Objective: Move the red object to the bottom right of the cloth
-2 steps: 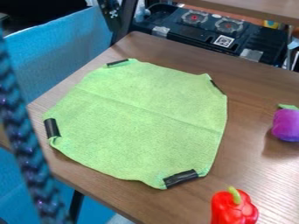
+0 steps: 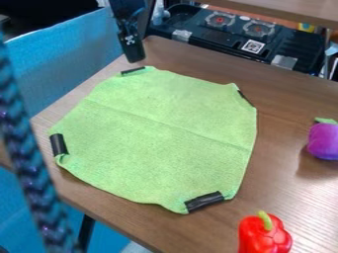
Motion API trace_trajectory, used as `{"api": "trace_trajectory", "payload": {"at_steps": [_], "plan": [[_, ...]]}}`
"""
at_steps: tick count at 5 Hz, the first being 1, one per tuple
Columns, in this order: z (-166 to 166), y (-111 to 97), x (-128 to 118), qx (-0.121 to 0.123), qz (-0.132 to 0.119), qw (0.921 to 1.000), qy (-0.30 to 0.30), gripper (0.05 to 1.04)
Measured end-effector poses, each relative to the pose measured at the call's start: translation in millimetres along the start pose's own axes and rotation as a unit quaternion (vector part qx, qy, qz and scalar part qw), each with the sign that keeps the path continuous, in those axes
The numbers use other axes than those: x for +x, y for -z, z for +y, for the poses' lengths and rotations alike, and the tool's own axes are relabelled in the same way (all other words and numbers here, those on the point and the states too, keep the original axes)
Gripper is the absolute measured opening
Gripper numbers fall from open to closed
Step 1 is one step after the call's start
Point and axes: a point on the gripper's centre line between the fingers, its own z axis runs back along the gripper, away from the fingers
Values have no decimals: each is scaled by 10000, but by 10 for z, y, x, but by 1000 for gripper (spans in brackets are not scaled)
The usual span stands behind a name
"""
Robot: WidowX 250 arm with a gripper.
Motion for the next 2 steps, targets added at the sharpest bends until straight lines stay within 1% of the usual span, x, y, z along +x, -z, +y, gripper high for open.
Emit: {"api": "trace_trajectory", "payload": {"at_steps": [1, 2], "plan": [[-441, -152, 94, -322, -228, 9974, 596, 1001], [-777, -123, 81, -980, -292, 9917, 777, 1001]]}}
